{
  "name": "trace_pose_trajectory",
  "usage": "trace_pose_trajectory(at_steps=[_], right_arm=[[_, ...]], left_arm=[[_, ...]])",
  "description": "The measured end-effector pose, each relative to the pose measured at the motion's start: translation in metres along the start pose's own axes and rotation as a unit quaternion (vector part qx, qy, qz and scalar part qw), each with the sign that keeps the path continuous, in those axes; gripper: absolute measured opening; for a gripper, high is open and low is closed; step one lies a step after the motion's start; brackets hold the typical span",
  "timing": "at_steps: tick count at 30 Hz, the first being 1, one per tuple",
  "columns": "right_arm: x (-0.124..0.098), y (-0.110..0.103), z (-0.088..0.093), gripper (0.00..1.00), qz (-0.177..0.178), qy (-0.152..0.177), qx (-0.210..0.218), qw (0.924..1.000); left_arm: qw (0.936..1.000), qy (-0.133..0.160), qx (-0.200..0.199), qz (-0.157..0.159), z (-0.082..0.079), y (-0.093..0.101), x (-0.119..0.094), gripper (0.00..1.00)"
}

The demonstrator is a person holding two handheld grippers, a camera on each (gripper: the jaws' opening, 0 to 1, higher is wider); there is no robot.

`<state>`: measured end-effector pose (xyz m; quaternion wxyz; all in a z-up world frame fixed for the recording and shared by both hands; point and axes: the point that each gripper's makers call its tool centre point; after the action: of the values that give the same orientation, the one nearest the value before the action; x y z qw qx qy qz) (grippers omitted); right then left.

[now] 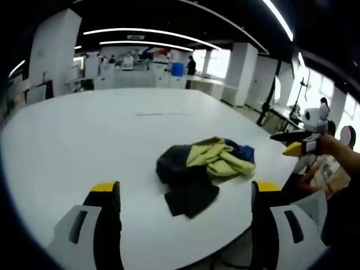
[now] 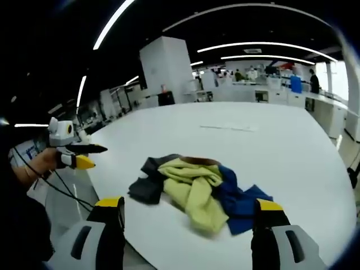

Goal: Fold the garment on the visible template until the final outline fits inside the template.

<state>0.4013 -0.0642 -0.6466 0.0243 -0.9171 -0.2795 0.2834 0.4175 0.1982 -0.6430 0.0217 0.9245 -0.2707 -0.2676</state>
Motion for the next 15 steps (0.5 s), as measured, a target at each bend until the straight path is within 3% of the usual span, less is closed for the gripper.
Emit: trace_pose_trajectory(at_steps=[15], right_arm=[[0.0013, -0.0022, 0.0038, 0.94, -0.005, -0.008, -0.003, 1.0]], left_arm=[[1.0, 0.003, 0.003, -0.003, -0.0013, -0.0013, -0.0023, 0.94]])
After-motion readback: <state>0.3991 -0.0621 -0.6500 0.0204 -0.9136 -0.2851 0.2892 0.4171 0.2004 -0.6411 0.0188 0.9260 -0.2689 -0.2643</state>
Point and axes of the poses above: the point that each gripper's makers call its tool centre point, and the gripper's own axes: x roughly forward along the fingers, y roughly to its right, z roughly out of its underside, and after that the axes turned 1 degree about -y, right-handed
